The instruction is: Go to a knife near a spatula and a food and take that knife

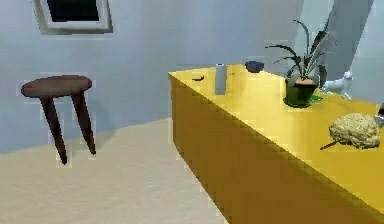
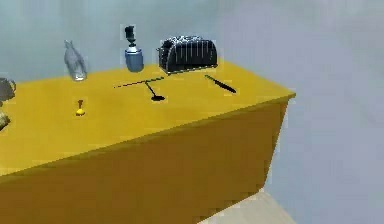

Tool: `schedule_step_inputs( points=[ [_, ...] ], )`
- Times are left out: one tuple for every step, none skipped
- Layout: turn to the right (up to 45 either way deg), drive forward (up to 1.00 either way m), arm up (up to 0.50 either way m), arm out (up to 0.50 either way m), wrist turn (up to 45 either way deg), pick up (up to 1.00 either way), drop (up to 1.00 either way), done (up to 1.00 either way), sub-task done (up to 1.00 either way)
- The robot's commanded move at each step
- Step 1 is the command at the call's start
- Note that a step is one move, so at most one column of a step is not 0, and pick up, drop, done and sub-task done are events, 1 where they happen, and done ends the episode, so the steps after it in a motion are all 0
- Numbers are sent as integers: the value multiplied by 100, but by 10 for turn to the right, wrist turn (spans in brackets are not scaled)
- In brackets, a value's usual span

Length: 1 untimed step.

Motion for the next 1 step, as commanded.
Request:
schedule_step_inputs(
  points=[
    [-150,0,0,0,0,0,0,0,0]
  ],
)
